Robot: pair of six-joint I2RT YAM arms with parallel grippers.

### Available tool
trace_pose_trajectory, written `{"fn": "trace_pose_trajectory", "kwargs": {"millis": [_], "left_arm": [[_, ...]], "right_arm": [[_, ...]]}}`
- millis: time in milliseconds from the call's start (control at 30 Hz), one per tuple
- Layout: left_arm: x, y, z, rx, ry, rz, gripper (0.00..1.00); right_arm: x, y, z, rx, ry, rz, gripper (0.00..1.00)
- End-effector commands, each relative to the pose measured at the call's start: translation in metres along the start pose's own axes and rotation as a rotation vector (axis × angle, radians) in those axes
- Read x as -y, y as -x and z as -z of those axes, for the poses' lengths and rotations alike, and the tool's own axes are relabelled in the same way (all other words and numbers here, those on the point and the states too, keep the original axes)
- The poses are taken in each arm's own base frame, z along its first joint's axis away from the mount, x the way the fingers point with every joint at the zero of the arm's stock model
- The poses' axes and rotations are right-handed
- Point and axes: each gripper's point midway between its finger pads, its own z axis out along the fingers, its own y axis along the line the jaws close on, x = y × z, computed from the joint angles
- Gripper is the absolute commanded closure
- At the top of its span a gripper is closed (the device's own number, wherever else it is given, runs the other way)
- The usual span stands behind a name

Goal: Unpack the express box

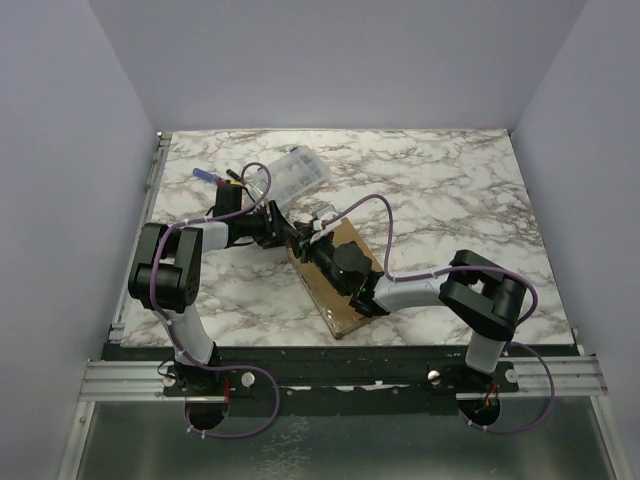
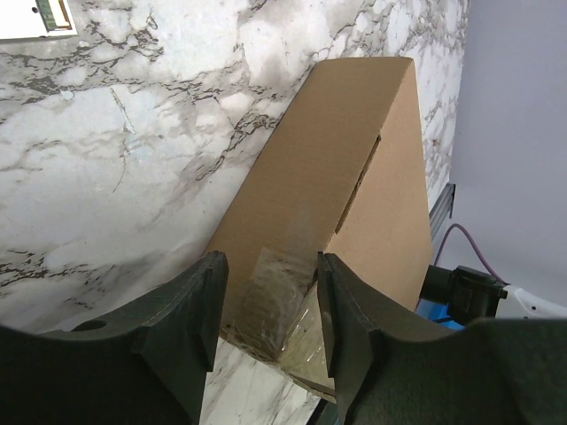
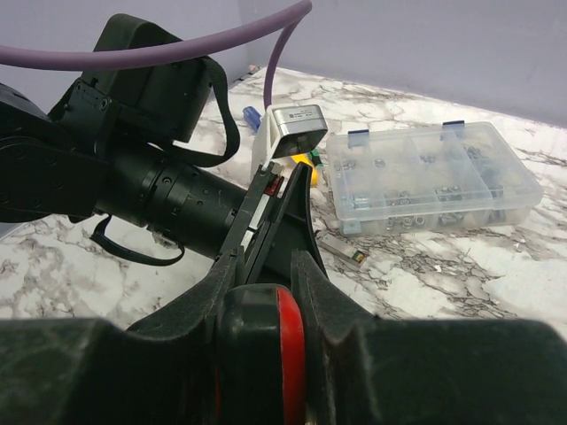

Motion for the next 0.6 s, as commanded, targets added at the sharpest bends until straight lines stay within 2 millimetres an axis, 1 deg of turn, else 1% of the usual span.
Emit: {"fn": "trace_pose_trajectory", "kwargs": {"millis": [0,300,567], "left_arm": [[-0.021,-0.008,-0.005,-0.021,0.067,0.007,0.50],[-0.021,-0.008,-0.005,-0.022,0.070,0.008,0.51],[-0.023,-0.008,-0.005,-0.022,0.079,0.008,0.51]], "right_arm": [[-0.006,0.007,-0.004,0.030,-0.006,-0.030,0.99],[-0.003,-0.002,-0.005,0.009,-0.023,0.009,0.99],[-0.006,-0.013,-0.001,-0.019,-0.018,0.033,0.99]]}}
